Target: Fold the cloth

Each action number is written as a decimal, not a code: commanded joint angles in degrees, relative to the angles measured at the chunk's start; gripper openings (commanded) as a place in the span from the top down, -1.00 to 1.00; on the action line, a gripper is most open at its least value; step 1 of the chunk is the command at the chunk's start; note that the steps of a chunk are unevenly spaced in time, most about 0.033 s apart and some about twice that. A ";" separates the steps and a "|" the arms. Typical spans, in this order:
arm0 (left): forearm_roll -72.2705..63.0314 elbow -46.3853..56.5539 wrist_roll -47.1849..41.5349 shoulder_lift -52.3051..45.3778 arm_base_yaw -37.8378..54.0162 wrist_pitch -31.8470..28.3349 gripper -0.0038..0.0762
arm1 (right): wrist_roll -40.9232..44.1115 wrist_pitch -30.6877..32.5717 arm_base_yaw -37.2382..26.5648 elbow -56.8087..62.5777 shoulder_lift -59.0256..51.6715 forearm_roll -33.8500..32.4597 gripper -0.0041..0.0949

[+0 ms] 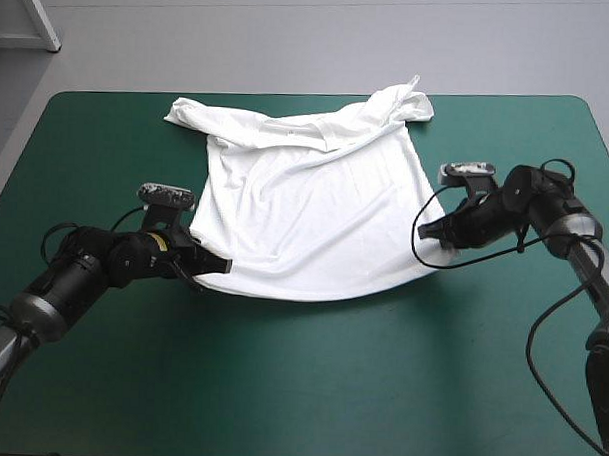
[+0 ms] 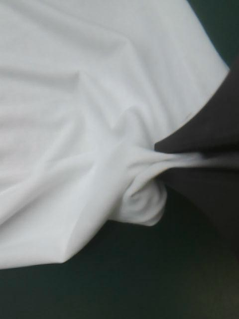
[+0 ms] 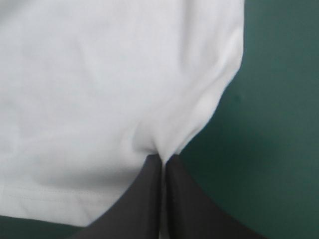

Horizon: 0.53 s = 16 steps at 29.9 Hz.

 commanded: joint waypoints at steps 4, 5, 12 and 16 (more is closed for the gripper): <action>8.60 -14.62 -0.87 -1.82 -0.18 -1.64 0.86 | 0.78 1.45 -0.16 -16.13 -6.05 0.54 0.95; 9.82 -17.21 -0.87 -1.82 -0.18 -1.64 0.86 | 0.92 1.67 -0.16 -18.93 -6.19 0.54 0.95; 18.99 -35.88 -0.74 -1.72 -0.18 -1.62 0.86 | 1.57 5.58 -0.16 -39.61 -6.59 0.65 0.95; 22.54 -46.47 -0.40 -1.72 -0.18 -1.73 0.86 | 2.20 7.36 -0.16 -51.93 -6.59 0.78 0.95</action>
